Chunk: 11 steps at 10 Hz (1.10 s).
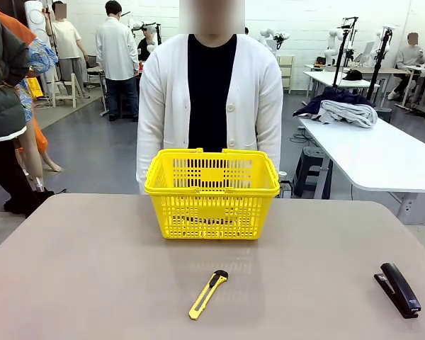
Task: Place the items the person wants into the basket.
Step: Pick up the item the person points to and place it in the Market Basket.
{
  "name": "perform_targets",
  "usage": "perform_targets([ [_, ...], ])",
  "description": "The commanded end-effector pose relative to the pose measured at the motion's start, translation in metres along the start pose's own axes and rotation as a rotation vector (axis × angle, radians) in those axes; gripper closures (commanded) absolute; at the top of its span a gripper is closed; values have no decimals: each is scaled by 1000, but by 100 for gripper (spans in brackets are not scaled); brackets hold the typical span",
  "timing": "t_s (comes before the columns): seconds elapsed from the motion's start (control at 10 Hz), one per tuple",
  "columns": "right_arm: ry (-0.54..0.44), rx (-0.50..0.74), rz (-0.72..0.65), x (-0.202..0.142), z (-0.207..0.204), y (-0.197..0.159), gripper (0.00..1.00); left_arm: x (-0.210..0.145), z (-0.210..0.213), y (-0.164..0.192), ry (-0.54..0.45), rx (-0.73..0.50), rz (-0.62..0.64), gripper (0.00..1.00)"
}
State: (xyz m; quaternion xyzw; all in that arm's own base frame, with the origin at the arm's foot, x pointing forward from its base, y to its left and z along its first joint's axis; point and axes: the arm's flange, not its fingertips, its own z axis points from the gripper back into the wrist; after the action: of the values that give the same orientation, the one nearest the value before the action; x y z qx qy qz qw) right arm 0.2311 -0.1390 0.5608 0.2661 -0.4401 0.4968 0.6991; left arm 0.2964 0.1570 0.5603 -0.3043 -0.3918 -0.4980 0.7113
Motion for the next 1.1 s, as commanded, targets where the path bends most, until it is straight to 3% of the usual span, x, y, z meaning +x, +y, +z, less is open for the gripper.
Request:
perform_targets([
  [0.0,-80,3,-17,4,-5,-17,0,0,2,0,-18,-2,-20,1],
  [0.2,-60,-19,-65,6,-12,-27,0,0,2,0,-18,-2,-20,1],
  [0.6,82,-14,-130,10,-32,-37,0,0,2,0,-18,-2,-20,1],
  [0.7,32,-26,-133,3,-24,-34,0,0,2,0,-18,-2,-20,1],
  [1.0,32,-26,-133,3,-24,-34,0,0,2,0,-18,-2,-20,1],
])
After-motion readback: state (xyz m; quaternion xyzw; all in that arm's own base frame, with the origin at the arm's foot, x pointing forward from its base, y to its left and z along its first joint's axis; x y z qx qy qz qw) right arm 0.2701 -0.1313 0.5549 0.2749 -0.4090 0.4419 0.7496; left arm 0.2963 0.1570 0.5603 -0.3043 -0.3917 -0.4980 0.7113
